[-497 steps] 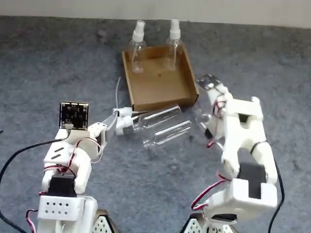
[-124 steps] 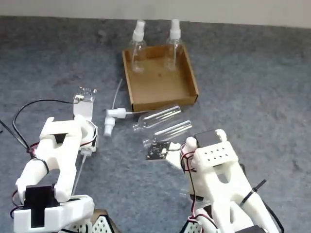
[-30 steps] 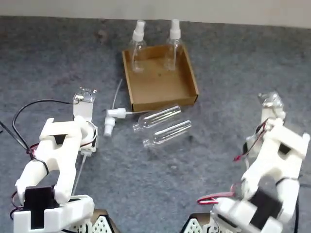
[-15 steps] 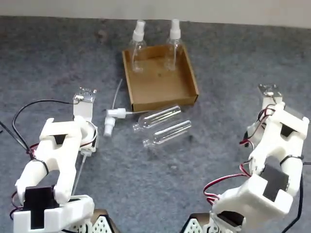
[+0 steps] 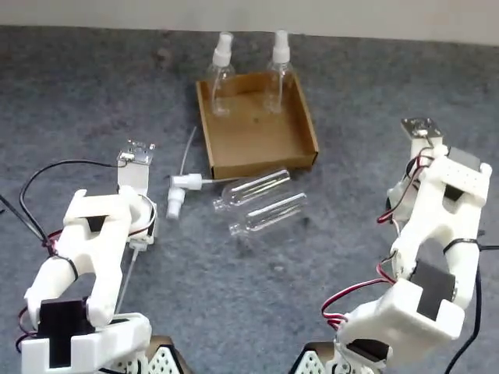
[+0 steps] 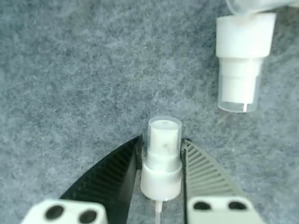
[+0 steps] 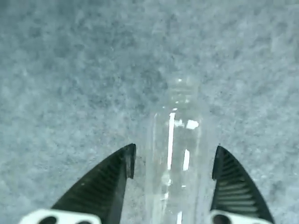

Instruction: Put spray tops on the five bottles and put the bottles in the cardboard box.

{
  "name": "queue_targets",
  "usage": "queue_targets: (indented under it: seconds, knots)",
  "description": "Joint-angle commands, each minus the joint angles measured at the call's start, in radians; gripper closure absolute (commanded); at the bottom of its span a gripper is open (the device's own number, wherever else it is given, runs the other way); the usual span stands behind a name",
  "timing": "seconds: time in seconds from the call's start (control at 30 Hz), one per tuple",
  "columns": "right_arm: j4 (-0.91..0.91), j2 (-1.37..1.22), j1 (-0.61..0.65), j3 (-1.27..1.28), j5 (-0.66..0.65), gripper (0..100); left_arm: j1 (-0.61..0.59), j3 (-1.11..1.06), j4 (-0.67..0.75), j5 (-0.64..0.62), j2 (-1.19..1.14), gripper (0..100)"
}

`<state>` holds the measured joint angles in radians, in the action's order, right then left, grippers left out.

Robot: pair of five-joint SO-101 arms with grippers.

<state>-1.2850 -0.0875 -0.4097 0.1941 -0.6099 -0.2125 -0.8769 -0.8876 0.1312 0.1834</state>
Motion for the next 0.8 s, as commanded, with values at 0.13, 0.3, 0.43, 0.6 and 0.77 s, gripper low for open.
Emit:
queue_targets:
  seconds: [0.13, 0.3, 0.43, 0.6, 0.77]
  knots:
    - [-0.05, 0.012, 0.01, -0.101, 0.009, 77.4, 0.018, -0.007, 0.025, 0.011, 0.013, 99]
    - [-0.048, 0.01, 0.008, -0.097, 0.006, 77.4, 0.018, -0.007, 0.025, 0.011, 0.013, 99]
    - [-0.03, 0.008, 0.01, -0.094, -0.008, 77.4, 0.018, -0.007, 0.025, 0.011, 0.013, 99]
    - [0.015, 0.012, 0.012, -0.001, -0.08, 77.4, 0.018, -0.007, 0.025, 0.011, 0.013, 99]
    - [0.042, 0.012, 0.01, 0.059, -0.137, 77.4, 0.018, -0.007, 0.025, 0.011, 0.013, 99]
